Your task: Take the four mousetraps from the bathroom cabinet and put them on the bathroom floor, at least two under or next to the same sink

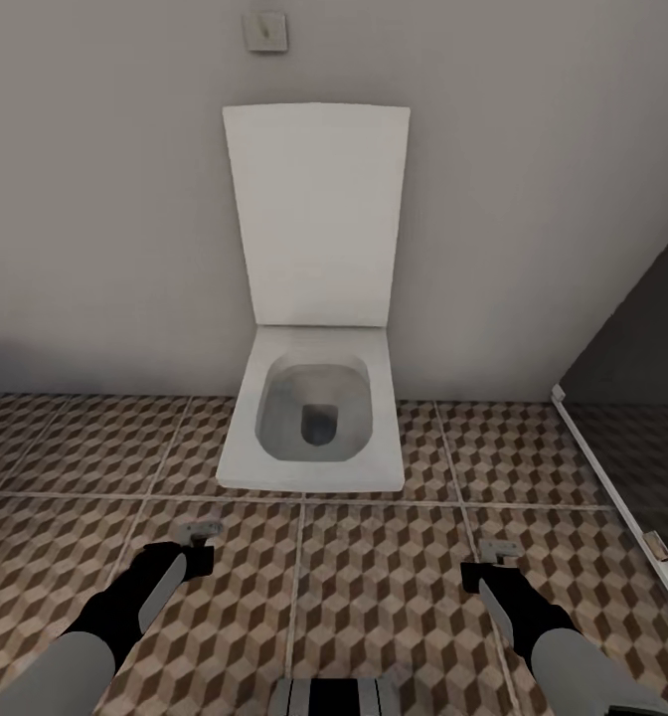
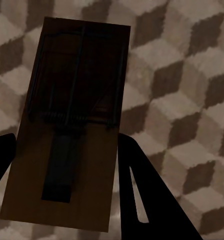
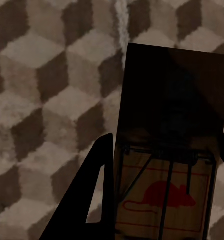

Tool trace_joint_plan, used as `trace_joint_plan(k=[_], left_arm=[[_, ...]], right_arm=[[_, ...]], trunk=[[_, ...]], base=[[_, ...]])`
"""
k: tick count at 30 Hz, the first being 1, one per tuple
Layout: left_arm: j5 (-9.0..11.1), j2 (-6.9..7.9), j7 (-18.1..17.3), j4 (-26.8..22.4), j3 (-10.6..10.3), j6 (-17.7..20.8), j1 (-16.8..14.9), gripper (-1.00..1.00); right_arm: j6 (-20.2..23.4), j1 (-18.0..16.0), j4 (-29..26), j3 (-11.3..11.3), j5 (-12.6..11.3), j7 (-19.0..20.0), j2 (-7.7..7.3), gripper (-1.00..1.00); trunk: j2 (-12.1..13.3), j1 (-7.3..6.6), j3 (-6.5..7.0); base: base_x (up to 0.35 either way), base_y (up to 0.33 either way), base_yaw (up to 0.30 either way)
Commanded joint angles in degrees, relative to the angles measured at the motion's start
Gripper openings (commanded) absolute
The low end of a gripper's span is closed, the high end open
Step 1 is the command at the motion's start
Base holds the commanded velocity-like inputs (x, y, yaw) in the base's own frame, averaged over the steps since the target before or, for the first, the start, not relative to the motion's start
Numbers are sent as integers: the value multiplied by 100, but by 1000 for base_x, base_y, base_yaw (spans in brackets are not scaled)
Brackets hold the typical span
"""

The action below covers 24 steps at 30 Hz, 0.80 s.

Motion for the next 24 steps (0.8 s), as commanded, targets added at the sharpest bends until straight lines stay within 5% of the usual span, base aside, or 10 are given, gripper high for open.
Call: trace_joint_plan(k=[1,8,24], left_arm=[[42,10,43,-11,-37,18,-2,-100],[53,4,33,-8,-34,-29,-2,-100],[66,-10,25,-8,-34,-109,-2,-100]], right_arm=[[32,0,-11,-23,13,11,3,-100],[26,0,-6,-19,13,7,3,-100],[24,0,-8,-18,10,6,3,-100]], trunk=[[-2,-1,-4],[-2,-1,-4],[-2,-1,-4]], base=[[0,0,0],[0,16,0],[0,192,0]])
